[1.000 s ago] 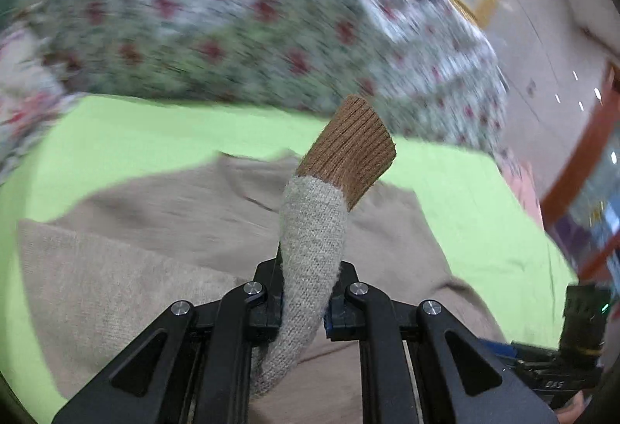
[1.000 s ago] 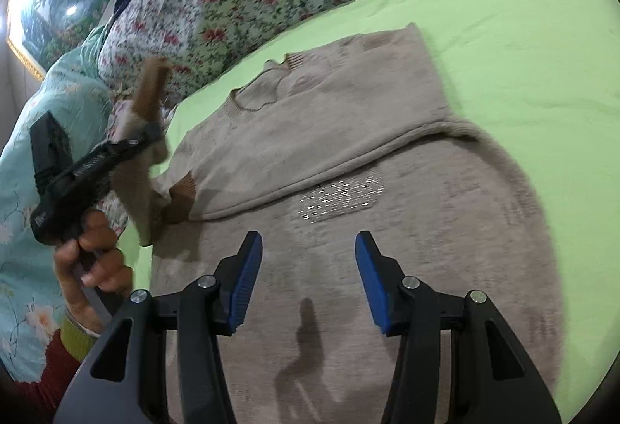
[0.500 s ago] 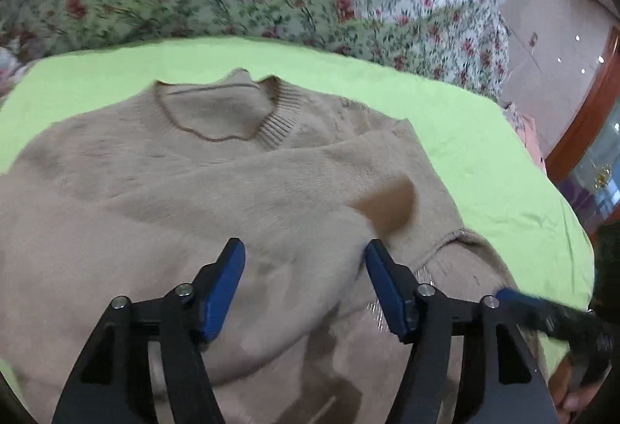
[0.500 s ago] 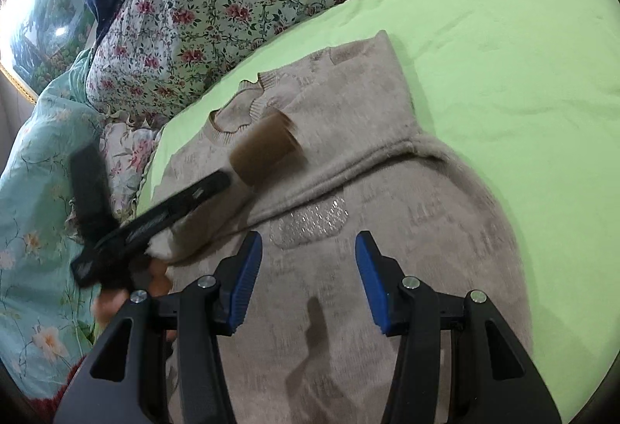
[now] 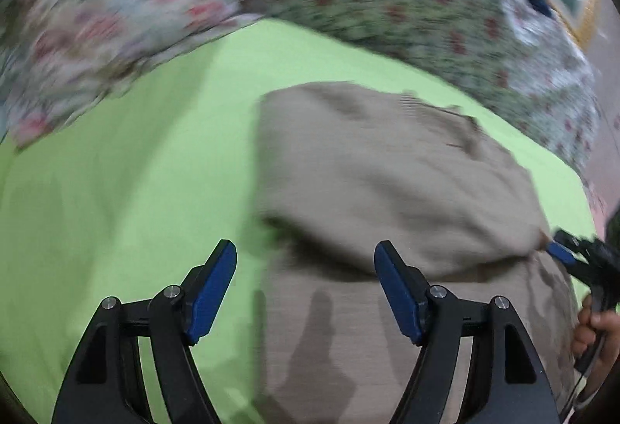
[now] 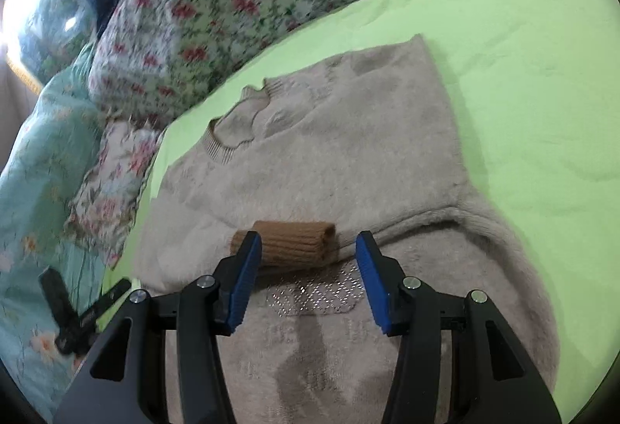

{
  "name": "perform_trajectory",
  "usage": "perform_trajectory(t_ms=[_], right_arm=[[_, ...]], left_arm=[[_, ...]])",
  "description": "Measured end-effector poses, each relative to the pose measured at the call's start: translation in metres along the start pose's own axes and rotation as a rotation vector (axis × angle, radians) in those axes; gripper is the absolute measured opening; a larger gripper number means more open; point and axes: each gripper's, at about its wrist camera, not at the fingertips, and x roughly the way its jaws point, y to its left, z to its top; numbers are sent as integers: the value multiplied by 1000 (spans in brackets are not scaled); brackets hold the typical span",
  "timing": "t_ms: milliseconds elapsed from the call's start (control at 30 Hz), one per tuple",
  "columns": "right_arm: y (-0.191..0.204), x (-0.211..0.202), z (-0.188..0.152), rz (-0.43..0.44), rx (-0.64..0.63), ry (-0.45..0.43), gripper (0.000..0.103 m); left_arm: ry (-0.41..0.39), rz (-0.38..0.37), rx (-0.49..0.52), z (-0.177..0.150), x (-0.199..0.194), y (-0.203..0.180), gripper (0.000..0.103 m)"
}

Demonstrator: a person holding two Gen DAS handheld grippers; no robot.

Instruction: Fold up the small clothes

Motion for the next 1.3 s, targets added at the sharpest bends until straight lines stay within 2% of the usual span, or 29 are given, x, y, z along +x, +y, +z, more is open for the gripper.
perform_trajectory(t_ms=[67, 233, 267, 333, 367, 400, 500, 600, 667, 800, 1000, 1067, 1100, 1133, 1200, 1267, 1300], right_arm=[[4, 3, -3, -1, -41, 10, 58], [11, 16, 0, -3, -109, 19, 57], [14, 19, 1, -8, -127, 26, 51], [20, 25, 4, -10, -159, 52, 15], [23, 26, 6, -16, -171, 63, 7], [25, 24, 8, -9, -167, 62, 7], [23, 5, 21, 60, -102, 8, 6], [11, -31, 40, 109, -3, -92, 6], [6, -39, 48, 75, 23, -99, 6], [-12, -18, 50, -56, 68, 4, 6], [-37, -4, 44, -77, 182, -13, 7], [-38, -1, 40, -58, 186, -5, 13], [-37, 0, 37, -64, 171, -4, 26], [-34, 2, 35, -73, 152, -1, 44], [-31, 5, 29, -67, 129, 3, 57], [-26, 11, 24, -61, 98, 10, 56], [-21, 16, 24, -67, 71, 26, 41]], left_arm=[[10, 17, -7, 1, 7, 12, 74], [44, 71, 29, 3, 33, 13, 73], [47, 78, 33, 5, 38, 9, 73], [53, 95, 41, 6, 44, 9, 73], [53, 99, 43, 8, 46, 8, 73], [54, 107, 43, 8, 47, 7, 73], [49, 123, 32, 16, 49, 6, 73], [31, 141, 11, 22, 48, 7, 73], [35, 142, -6, 23, 51, 8, 74], [37, 199, 24, 21, 57, -1, 74], [30, 194, -3, 19, 56, 4, 74], [26, 192, -11, 19, 55, 6, 74], [24, 194, -12, 18, 55, 5, 75], [22, 197, -13, 18, 55, 5, 75], [18, 204, -15, 17, 55, 4, 75], [18, 209, -13, 17, 55, 4, 75], [19, 211, -12, 17, 56, 3, 75]])
